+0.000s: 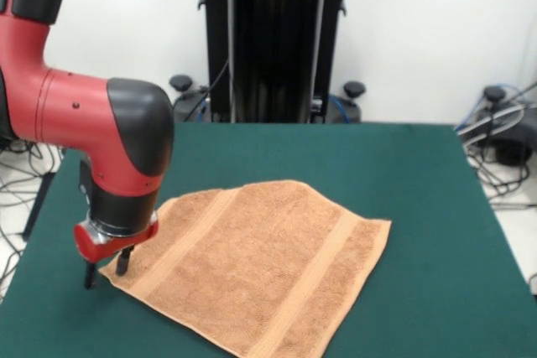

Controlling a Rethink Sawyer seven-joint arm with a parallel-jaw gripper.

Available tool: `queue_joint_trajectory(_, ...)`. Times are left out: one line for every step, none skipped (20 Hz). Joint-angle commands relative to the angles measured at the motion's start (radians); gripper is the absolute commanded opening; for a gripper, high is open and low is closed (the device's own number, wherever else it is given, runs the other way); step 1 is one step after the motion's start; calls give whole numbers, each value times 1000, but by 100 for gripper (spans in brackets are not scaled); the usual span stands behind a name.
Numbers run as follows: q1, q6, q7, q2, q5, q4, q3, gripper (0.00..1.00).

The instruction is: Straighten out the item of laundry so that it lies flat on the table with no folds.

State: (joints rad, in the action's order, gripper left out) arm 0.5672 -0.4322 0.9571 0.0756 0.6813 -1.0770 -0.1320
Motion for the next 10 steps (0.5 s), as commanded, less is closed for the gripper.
queue_joint_trajectory(-23,53,168,-66,13,-54,9,100)
queue_joint_trajectory(-26,56,172,-66,10,-55,11,100)
queue_joint_trajectory(-28,56,176,-67,7,-55,15,100)
queue_joint_trajectory(-31,57,180,-67,3,-55,19,100)
queue_joint_trajectory(-33,54,182,-67,0,-55,22,100)
queue_joint_trajectory(-37,56,187,-68,-1,-53,28,100)
queue_joint_trajectory(-41,58,192,-68,-2,-52,33,100)
queue_joint_trajectory(-44,58,193,-69,-2,-50,37,100)
queue_joint_trajectory(-47,58,195,-70,-3,-49,40,100)
queue_joint_trajectory(-42,60,186,-69,-4,-52,35,100)
